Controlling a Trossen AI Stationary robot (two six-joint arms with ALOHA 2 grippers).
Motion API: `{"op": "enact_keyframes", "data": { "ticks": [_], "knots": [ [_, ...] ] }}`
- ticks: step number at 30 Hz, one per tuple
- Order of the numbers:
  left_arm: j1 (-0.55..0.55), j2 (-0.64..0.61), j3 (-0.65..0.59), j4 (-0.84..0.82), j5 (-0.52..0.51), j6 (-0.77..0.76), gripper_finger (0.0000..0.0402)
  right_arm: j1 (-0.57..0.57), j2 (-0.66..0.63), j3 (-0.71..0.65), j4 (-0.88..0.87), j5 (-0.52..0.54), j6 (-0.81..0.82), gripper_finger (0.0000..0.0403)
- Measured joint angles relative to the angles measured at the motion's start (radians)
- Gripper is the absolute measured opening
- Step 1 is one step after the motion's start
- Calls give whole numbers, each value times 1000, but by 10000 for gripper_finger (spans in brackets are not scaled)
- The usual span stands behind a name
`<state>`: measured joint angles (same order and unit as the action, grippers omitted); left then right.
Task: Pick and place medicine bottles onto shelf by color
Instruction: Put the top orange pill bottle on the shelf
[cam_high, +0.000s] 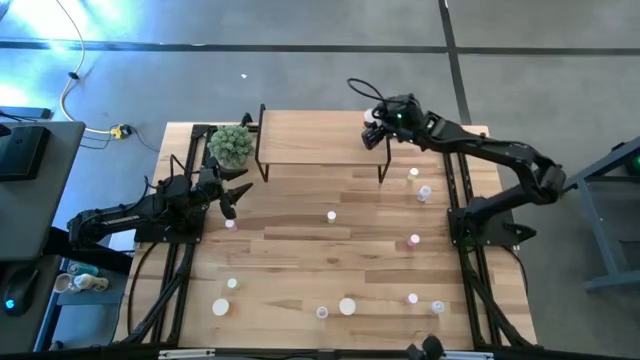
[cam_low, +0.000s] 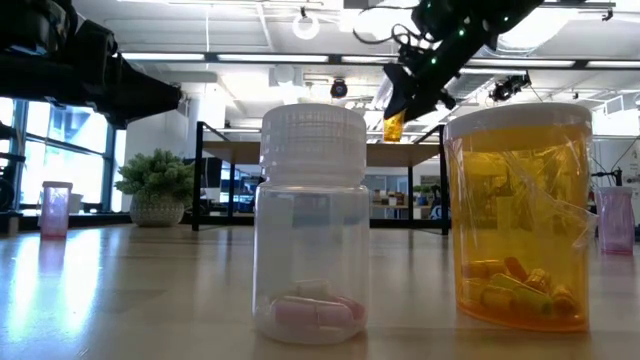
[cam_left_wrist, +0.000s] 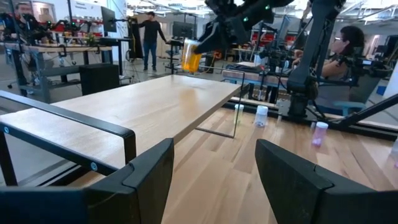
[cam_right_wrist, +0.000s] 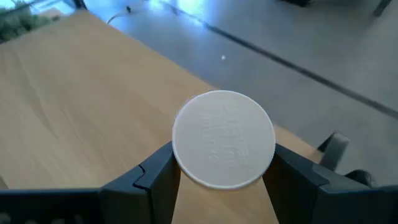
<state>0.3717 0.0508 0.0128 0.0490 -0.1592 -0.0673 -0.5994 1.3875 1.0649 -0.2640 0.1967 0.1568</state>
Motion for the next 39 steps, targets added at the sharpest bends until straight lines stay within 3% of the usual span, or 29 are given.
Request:
{"op": "enact_keyframes", "data": {
  "ticks": [39],
  "knots": [
    [0, 0, 0, 0, -8, 0, 216, -40, 40, 1, -41, -37, -7, 195]
  ]
}}
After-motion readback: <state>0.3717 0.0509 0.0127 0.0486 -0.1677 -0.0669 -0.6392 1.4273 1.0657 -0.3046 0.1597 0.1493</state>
